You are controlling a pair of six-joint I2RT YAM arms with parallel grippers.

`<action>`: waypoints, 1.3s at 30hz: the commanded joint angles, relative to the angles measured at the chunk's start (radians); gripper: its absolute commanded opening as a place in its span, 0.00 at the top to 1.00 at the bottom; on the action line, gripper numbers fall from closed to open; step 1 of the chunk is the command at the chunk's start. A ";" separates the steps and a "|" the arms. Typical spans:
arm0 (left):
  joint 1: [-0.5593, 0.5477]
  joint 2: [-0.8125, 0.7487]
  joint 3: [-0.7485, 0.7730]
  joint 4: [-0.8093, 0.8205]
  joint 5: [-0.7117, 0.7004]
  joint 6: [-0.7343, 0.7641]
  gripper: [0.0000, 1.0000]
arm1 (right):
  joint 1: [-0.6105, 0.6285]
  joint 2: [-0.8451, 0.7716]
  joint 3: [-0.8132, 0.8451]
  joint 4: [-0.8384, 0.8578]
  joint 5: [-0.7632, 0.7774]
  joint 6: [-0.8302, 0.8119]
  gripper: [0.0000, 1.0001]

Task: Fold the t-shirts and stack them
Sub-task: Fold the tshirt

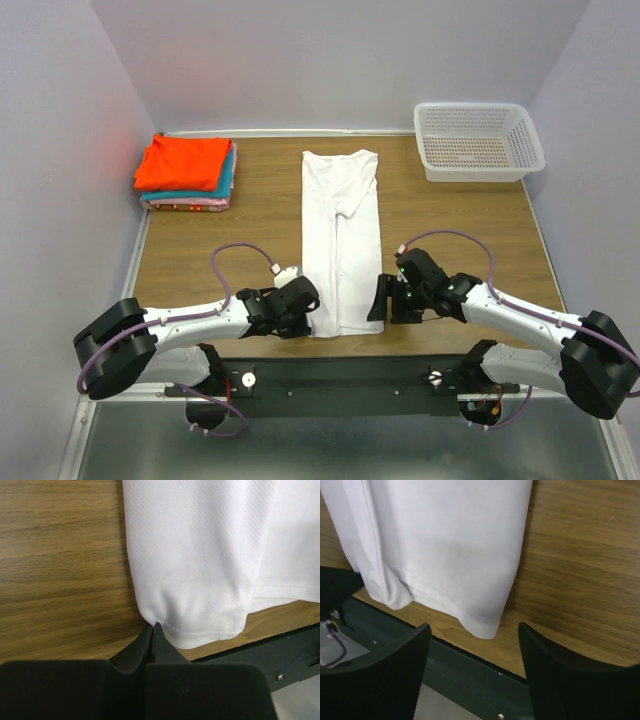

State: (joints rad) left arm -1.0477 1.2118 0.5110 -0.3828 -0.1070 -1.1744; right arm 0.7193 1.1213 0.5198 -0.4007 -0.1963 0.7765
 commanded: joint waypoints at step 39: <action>-0.078 -0.087 0.073 -0.088 -0.104 -0.051 1.00 | 0.066 -0.138 -0.028 -0.003 0.084 0.083 1.00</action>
State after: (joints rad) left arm -1.1210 1.1191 0.5140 -0.4412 -0.1226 -1.2285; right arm 0.7799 0.9924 0.4294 -0.4118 -0.1463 0.8890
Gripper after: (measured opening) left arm 0.007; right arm 0.009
